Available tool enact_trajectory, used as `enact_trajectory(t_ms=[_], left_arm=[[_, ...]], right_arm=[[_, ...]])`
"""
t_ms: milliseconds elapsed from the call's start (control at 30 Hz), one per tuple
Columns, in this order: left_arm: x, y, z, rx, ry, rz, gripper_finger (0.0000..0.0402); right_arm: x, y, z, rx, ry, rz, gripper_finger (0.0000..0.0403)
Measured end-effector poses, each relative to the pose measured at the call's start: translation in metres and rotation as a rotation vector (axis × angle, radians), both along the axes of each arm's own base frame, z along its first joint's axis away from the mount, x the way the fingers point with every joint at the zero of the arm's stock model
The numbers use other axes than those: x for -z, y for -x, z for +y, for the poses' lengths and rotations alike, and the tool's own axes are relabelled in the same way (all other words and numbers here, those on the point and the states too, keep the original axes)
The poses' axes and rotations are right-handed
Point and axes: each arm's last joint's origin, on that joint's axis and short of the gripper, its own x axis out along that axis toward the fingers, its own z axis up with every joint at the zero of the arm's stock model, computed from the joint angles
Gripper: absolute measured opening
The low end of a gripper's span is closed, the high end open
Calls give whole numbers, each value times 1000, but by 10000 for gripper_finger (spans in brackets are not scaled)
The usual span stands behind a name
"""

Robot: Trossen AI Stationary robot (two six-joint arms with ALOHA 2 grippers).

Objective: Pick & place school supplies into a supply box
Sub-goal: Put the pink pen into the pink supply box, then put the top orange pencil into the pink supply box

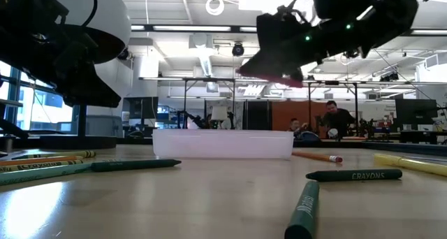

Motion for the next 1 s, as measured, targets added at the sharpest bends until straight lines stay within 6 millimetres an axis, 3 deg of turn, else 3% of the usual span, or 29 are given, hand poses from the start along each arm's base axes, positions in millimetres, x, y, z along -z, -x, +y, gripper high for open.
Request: enact_trajectory(t_ms=[367,500,867,1000], left_arm=[[0,0,0,-3,-2,0,198],[0,0,0,-3,-2,-1,198],[0,0,0,-3,0,-1,198],[0,0,0,-3,1,-1,198]], right_arm=[[38,-71,9,-252,94,158,26],[52,-91,9,-261,156,285,34],[57,-102,-9,-219,133,367,36],[42,-101,-11,-195,141,336,44]])
